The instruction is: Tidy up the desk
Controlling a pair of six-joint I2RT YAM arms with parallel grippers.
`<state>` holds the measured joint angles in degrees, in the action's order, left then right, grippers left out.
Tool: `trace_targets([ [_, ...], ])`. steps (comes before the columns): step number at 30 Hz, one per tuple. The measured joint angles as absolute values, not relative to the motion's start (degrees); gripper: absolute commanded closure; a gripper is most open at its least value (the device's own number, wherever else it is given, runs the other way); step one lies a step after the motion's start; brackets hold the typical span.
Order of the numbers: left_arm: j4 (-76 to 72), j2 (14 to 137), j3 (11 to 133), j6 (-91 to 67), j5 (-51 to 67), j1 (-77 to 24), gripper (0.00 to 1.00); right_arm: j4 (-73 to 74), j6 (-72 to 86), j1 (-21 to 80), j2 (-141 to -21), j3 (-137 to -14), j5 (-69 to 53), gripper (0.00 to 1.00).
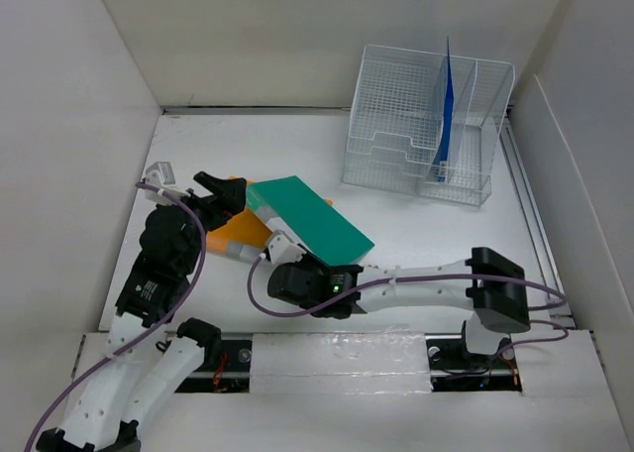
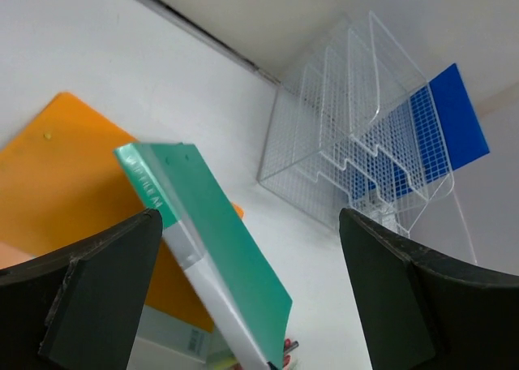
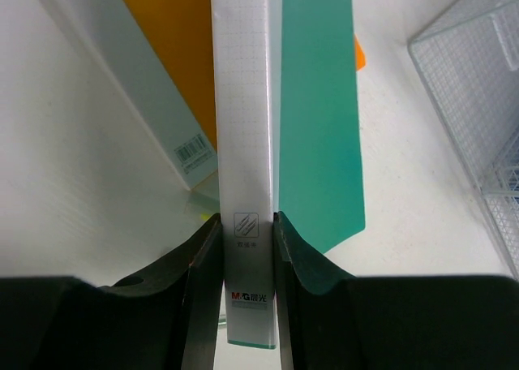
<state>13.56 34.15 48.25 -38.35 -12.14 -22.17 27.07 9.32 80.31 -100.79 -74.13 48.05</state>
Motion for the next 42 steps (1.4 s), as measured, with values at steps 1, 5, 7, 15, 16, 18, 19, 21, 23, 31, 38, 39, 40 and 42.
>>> trace_targets([
  [1,13.8,34.5,47.6,-39.1,-11.9,-22.2,0.1,26.1,9.5,80.3,-99.1,-72.9,48.1,0.94],
  [5,14.5,37.1,47.1,-41.0,-9.9,-22.2,0.08,23.0,9.5,80.3,-92.2,-68.3,48.4,0.95],
  [7,14.0,38.3,46.3,-41.7,-8.6,-22.2,0.08,21.9,9.6,80.3,-89.6,-67.1,49.0,0.95],
  [15,9.9,45.9,42.7,-44.5,-3.4,-22.2,0.1,17.6,8.8,80.3,-84.0,-63.1,49.3,0.95],
  [16,9.0,47.1,42.7,-44.8,-3.0,-22.2,0.12,17.4,8.8,80.3,-83.8,-62.9,49.3,0.95],
  [18,6.9,49.1,42.6,-45.4,-2.4,-22.2,0.14,17.0,8.5,80.3,-83.4,-62.5,49.3,0.95],
  [19,5.7,50.0,42.5,-45.6,-2.0,-22.2,0.16,16.5,8.3,80.3,-83.1,-62.2,49.3,0.95],
  [21,3.4,51.9,42.2,-46.0,-1.6,-22.2,0.19,15.9,7.8,80.3,-82.7,-61.7,49.3,0.95],
  [23,1.4,53.7,41.6,-46.4,-1.4,-22.2,0.22,15.2,7.3,80.3,-82.4,-61.3,49.3,0.95],
  [31,-3.8,63.0,41.1,-47.2,-0.8,-22.2,0.39,12.3,5.3,80.3,-82.0,-59.5,49.2,0.95],
  [38,-7.9,66.1,41.1,-48.0,0.9,-22.2,0.9,11.0,4.1,80.6,-82.0,-59.0,49.2,0.94],
  [39,-8.6,66.2,41.1,-48.6,1.0,-22.2,1.0,10.9,4.1,80.7,-82.0,-59.0,48.9,0.93],
  [40,-9.4,66.3,41.1,-49.9,1.2,-22.2,1.0,10.7,4.2,80.8,-82.0,-59.0,48.8,0.92],
  [42,-9.9,66.0,41.1,-50.3,1.3,-22.2,1.0,10.4,4.2,80.9,-82.1,-59.0,49.2,0.8],
])
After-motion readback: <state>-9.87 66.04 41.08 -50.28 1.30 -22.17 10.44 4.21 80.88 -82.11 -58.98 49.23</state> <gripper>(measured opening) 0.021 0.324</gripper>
